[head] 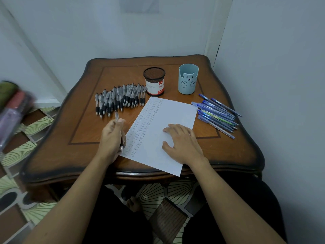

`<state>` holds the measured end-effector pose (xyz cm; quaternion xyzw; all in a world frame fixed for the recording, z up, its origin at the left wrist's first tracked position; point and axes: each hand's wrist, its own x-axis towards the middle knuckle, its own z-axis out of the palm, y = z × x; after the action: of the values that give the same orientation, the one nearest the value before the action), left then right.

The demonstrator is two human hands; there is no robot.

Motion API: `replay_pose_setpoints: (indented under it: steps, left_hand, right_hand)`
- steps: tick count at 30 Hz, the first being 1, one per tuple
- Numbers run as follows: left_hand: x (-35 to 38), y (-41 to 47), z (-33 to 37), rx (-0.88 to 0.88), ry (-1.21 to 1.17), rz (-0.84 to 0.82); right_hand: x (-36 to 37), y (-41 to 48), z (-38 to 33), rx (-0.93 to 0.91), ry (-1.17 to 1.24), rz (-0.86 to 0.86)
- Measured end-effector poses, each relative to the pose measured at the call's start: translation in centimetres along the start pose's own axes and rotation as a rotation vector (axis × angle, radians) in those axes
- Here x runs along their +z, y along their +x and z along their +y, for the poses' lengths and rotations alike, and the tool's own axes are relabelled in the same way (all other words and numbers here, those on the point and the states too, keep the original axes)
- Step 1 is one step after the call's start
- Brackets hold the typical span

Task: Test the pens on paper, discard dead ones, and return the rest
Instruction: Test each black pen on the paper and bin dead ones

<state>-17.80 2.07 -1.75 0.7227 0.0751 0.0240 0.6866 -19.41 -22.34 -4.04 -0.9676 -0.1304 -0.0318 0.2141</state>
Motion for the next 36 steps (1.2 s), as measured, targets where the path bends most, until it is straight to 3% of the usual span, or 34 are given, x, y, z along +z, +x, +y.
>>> replay_pose_setpoints:
  steps: [13,19,23,27,36]
  left_hand:
    - [-0.4,2.3,1.4,0.039,0.079,0.058]
    - [-0.5,6.0,1.8,0.062,0.442,0.375]
    - [-0.6,9.2,2.0,-0.083,0.432,0.540]
    - [-1.0,10.8,2.7,-0.132,0.467,0.557]
    - [-0.4,10.3,2.9,-0.030,0.690,0.508]
  right_hand:
    - [0.1,0.1,0.1,-0.008,0.007,0.006]
    - [0.1,0.1,0.1,-0.012,0.006,0.014]
    - [0.2,0.1,0.2,-0.013,0.011,0.012]
    - [0.2,0.1,0.2,-0.017,0.010,0.013]
    - [0.1,0.1,0.1,-0.015,0.002,0.004]
